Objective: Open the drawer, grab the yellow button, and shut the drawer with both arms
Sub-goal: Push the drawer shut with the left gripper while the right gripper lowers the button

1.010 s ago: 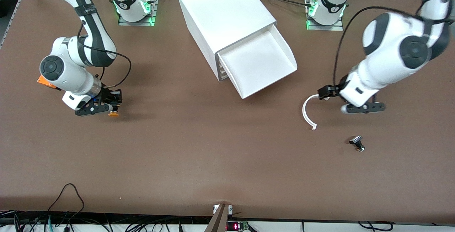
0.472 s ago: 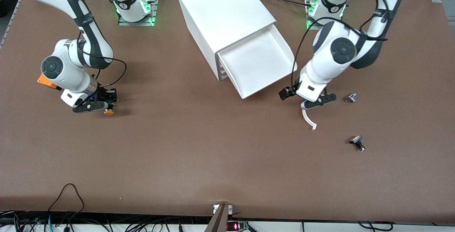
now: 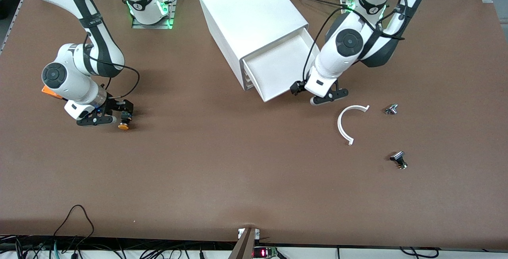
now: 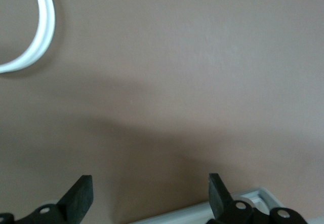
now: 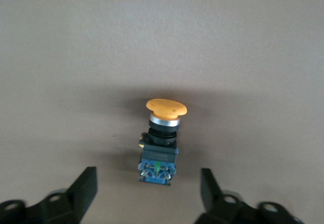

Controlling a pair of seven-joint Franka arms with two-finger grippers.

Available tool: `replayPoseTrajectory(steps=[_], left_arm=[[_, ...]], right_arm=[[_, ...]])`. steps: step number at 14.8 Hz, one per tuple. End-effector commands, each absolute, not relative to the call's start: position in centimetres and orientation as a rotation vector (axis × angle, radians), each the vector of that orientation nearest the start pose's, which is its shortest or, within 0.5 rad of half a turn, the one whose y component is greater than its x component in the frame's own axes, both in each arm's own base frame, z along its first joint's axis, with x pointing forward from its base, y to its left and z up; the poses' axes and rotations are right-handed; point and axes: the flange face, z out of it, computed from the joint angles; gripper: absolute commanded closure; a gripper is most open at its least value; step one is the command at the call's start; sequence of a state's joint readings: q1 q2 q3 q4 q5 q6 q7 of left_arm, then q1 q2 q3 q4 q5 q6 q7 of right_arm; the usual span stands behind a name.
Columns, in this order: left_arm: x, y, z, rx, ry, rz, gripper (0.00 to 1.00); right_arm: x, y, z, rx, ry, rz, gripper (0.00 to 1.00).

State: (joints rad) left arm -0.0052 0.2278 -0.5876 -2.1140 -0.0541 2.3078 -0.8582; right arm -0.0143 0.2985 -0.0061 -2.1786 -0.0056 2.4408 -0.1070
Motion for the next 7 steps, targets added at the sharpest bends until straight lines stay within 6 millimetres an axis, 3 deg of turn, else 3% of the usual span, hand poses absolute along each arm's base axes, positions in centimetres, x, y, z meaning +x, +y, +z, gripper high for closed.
replayPoseTrajectory(steps=[1, 4, 7], left_arm=[[41.7, -34.1, 31.9, -3.213, -0.436, 0.255, 0.00], [38.0, -36.5, 31.6, -3.218, -0.332, 0.301, 0.00], [36.4, -37.6, 31.4, -3.212, -0.271, 0.317, 0.00]], right_arm=[[58.8, -0.5, 31.4, -3.132, -0.104, 0.115, 0.00], [61.4, 0.5, 37.7, -3.119, -0.127, 0.155, 0.00], [62.9, 2.1, 43.0, -3.079, -0.122, 0.143, 0.00]])
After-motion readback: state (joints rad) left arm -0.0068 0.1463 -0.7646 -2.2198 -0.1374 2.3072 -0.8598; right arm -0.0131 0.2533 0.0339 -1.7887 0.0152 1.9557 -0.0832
